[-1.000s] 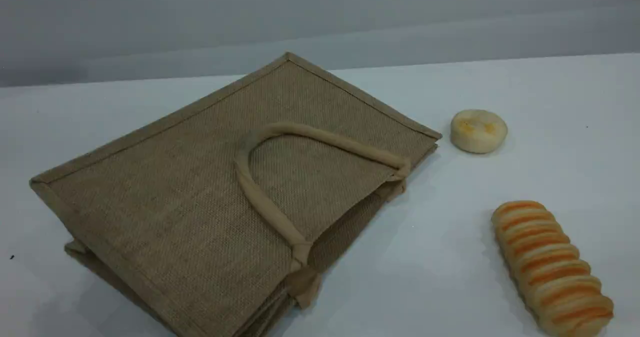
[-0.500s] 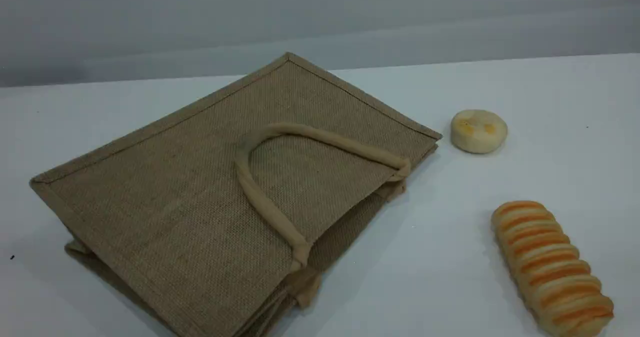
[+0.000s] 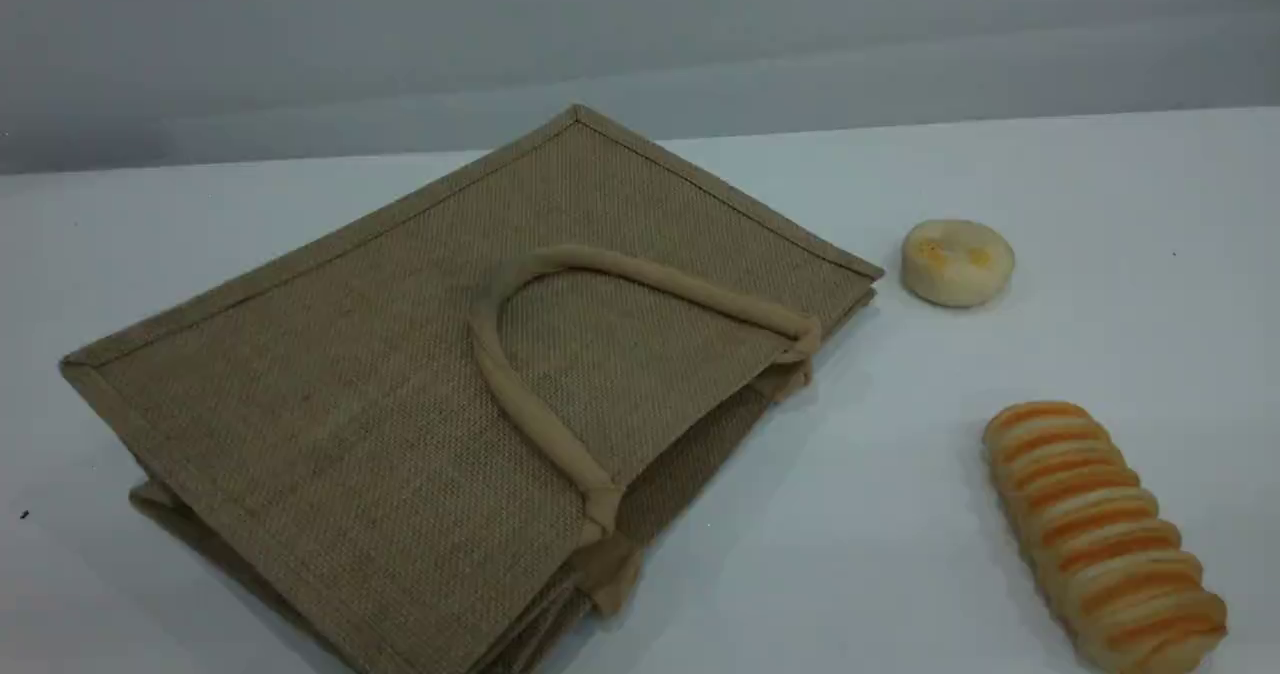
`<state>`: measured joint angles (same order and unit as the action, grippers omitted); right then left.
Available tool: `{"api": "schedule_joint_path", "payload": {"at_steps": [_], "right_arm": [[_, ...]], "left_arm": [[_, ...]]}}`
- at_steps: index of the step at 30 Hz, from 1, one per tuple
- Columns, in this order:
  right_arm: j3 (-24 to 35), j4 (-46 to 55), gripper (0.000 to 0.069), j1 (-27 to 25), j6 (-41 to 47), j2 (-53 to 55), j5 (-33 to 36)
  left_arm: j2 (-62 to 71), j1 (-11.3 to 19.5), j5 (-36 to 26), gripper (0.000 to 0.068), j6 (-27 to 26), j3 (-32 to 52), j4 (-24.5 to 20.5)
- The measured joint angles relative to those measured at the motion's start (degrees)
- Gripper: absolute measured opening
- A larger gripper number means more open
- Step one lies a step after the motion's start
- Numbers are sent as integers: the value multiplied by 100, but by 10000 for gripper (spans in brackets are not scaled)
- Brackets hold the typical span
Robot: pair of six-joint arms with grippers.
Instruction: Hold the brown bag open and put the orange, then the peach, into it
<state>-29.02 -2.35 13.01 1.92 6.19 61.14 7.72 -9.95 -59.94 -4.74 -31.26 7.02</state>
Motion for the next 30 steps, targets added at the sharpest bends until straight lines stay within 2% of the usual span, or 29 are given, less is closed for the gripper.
{"api": "schedule_joint_path", "payload": {"at_steps": [7, 14, 21, 30], "right_arm": [[0, 0, 482, 0, 0, 0, 0], [0, 0, 483, 0, 0, 0, 0], [0, -5, 484, 0, -7, 0, 0], [0, -5, 485, 0, -7, 0, -5]], "left_arm": [[11, 0, -342, 511, 78, 199, -24], [11, 0, -259, 511, 78, 199, -36], [11, 0, -190, 510, 234, 228, -465], [11, 0, -196, 510, 249, 228, -471]]}}
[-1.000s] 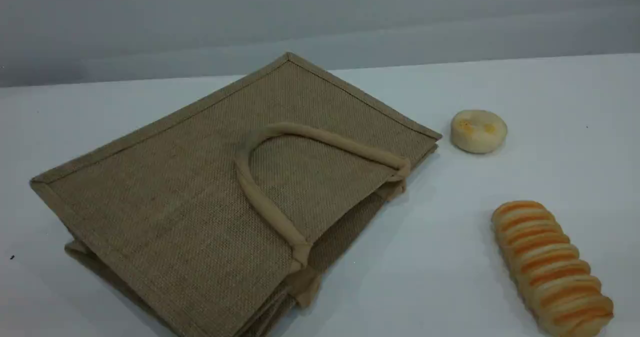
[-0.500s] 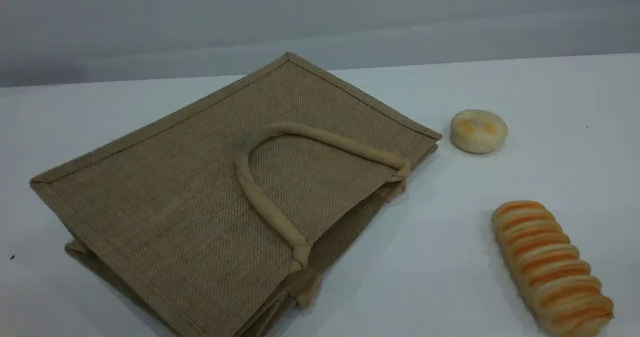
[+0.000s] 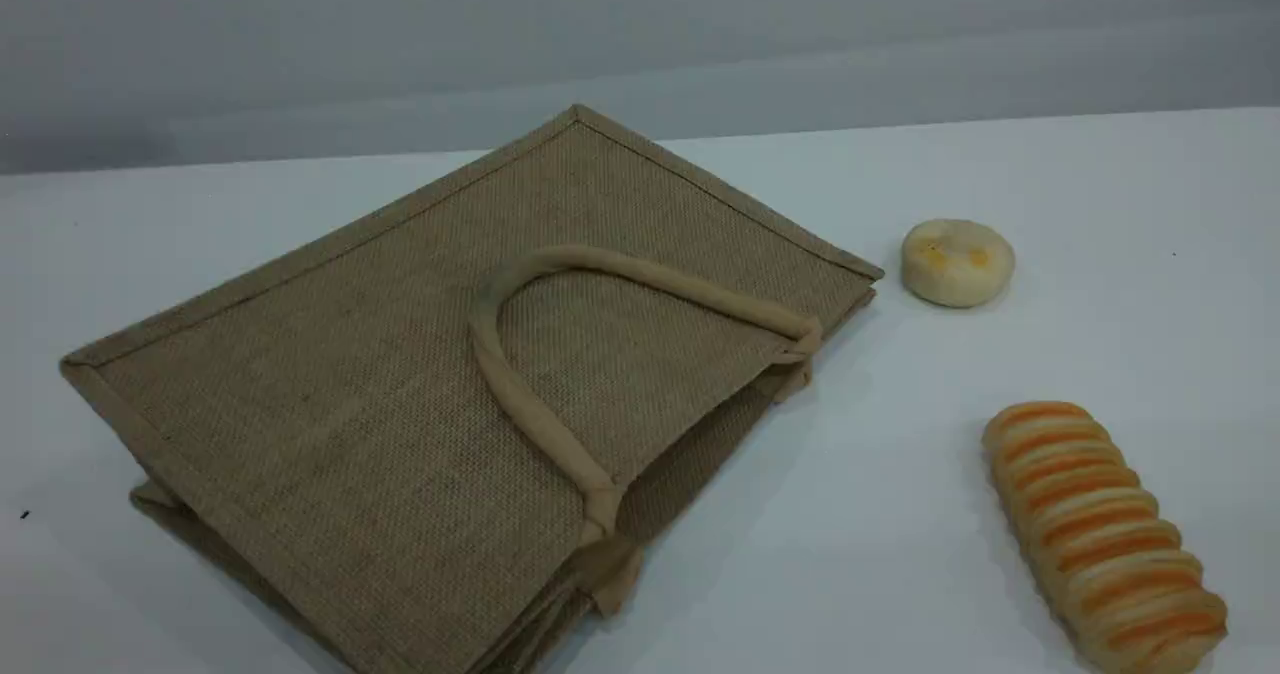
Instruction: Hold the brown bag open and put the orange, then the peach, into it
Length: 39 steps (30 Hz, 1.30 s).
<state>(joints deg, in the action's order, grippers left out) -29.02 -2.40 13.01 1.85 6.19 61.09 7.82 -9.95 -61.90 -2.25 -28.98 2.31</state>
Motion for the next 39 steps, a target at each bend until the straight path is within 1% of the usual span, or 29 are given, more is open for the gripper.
{"api": "schedule_joint_path", "payload": {"at_steps": [5, 20, 23, 28, 30, 34, 37, 39], "right_arm": [[0, 0, 485, 0, 0, 0, 0], [0, 0, 485, -7, 0, -7, -10], [0, -86, 485, -295, 0, -13, -10], [0, -100, 485, -1151, 0, -74, -10], [0, -94, 485, -1363, 0, -211, -6], [0, -86, 485, -1539, 0, -587, -6], [0, -84, 485, -1539, 0, -631, -6], [0, -84, 485, -1539, 0, -626, -6]], "left_arm": [[0, 0, 6, 510, 127, 6, -99], [0, 0, 5, 510, 127, 11, -88], [0, 0, 5, 510, 127, 11, -88], [0, 11, 5, 510, 127, 11, -86], [0, 11, 5, 510, 127, 11, -86], [0, 11, 5, 510, 127, 11, -86], [0, 201, 5, 510, 127, 11, -81], [0, 393, 5, 510, 127, 11, -81]]}}
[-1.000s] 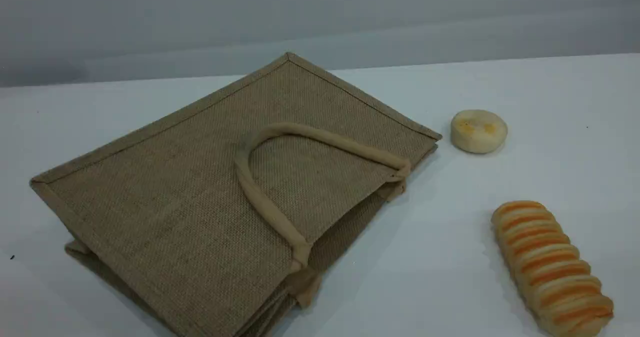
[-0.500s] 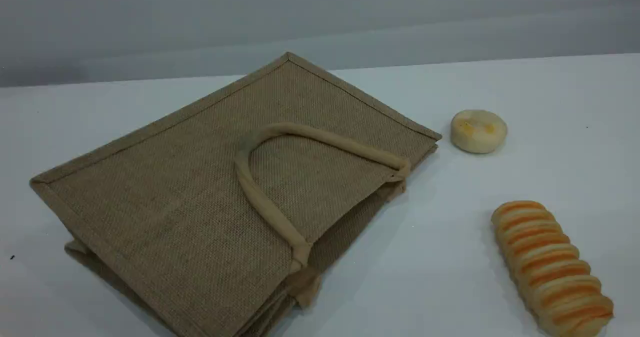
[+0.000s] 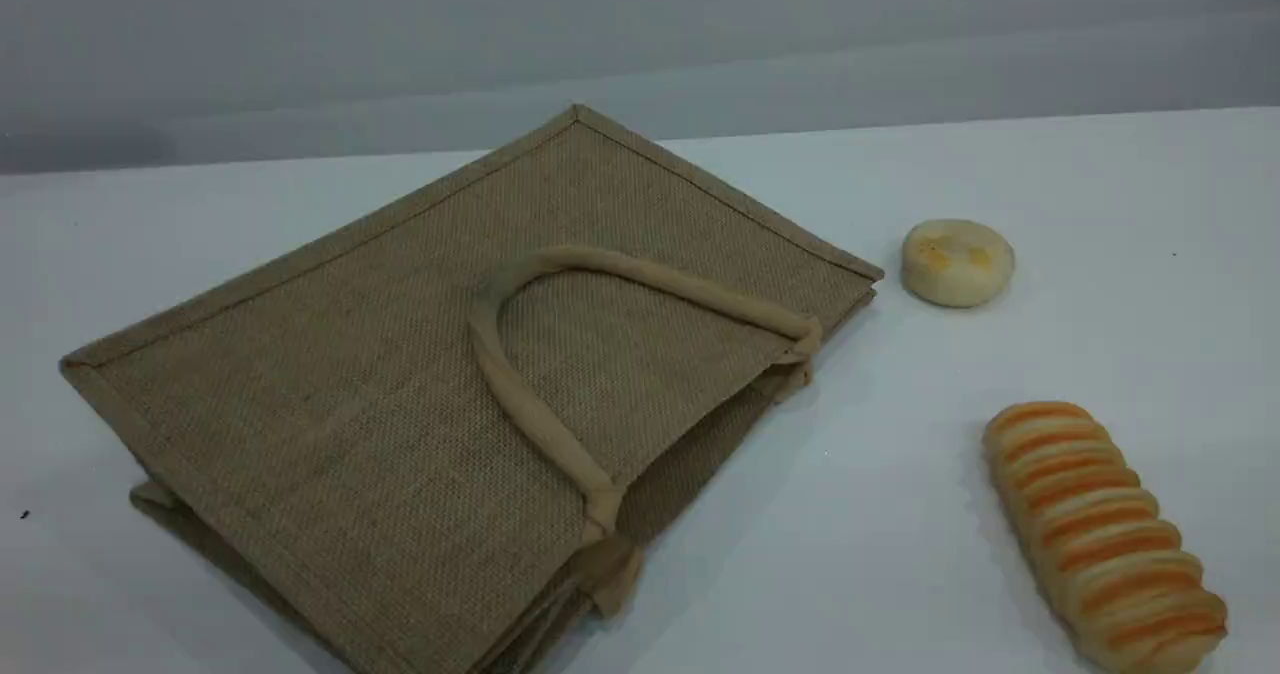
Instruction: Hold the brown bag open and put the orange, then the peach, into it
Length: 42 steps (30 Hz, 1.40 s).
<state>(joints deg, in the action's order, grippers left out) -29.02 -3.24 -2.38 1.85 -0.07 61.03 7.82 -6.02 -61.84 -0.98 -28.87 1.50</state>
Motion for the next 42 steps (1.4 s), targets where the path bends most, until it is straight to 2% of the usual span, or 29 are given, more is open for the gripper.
{"api": "schedule_joint_path", "payload": {"at_steps": [9, 42], "right_arm": [[0, 0, 485, 5, 0, 7, -5], [0, 0, 486, 5, 0, 7, -5]], "left_arm": [[-584, 304, 0, 510, 0, 0, 13], [-782, 300, 0, 510, 0, 0, 13]]}}
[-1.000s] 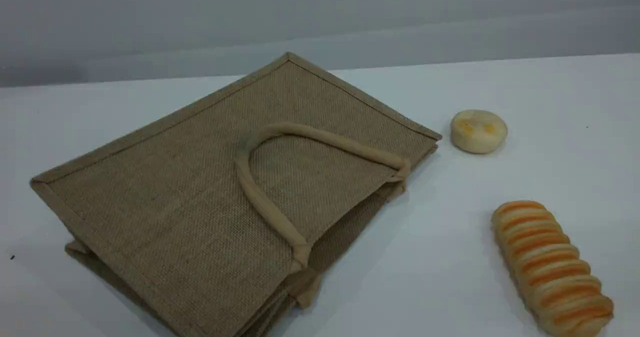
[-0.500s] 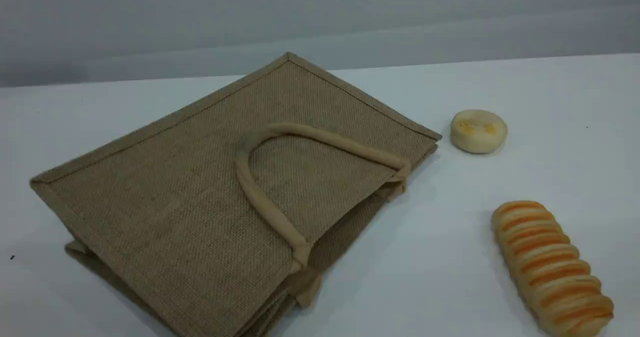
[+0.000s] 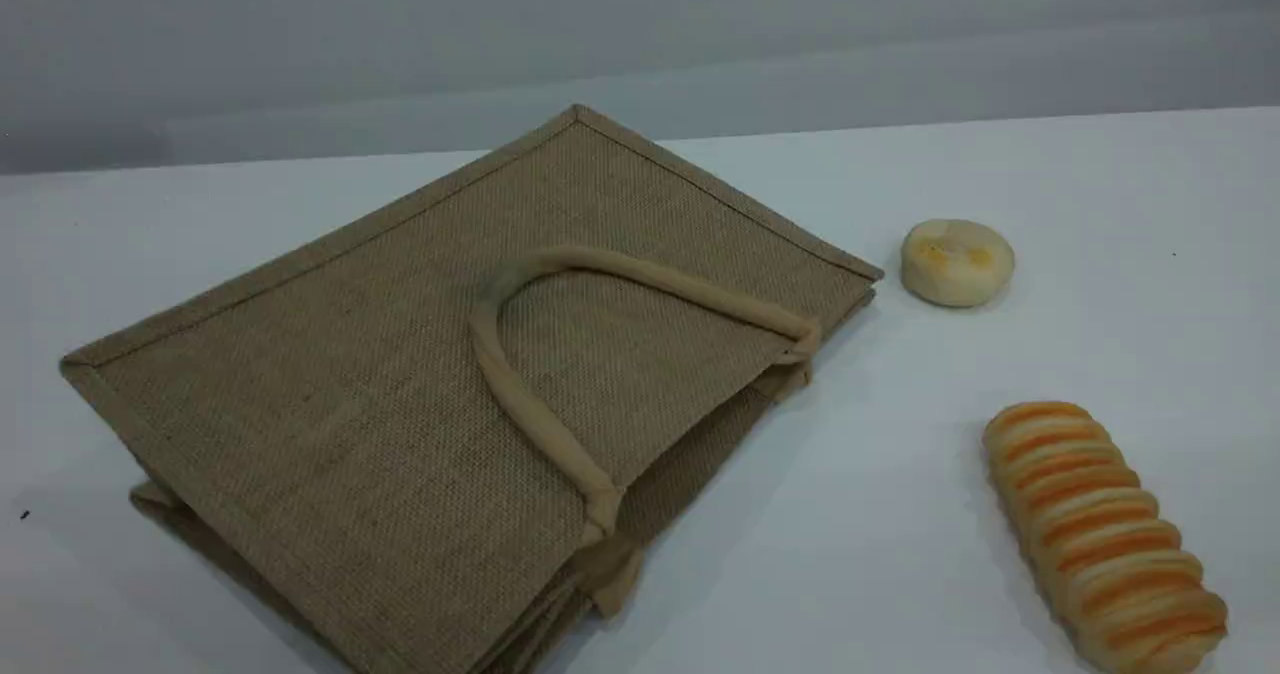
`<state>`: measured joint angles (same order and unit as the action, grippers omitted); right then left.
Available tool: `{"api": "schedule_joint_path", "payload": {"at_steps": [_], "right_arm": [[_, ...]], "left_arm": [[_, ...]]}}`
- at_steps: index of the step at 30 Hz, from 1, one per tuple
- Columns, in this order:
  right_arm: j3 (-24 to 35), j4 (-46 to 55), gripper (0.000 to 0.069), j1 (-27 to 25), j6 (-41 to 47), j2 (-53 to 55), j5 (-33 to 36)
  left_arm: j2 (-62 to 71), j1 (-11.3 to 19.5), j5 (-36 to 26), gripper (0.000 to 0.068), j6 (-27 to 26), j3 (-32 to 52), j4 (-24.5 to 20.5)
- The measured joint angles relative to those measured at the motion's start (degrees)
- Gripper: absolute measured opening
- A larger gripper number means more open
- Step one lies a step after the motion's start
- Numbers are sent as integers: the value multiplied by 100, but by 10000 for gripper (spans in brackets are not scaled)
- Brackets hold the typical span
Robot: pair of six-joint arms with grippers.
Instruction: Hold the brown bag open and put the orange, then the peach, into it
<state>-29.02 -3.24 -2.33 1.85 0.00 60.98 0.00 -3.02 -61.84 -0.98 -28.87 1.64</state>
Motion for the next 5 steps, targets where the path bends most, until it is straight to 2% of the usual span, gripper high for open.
{"api": "schedule_joint_path", "payload": {"at_steps": [5], "right_arm": [[0, 0, 486, 0, 0, 0, 0]], "left_arm": [[0, 0, 0, 510, 0, 0, 0]]}}
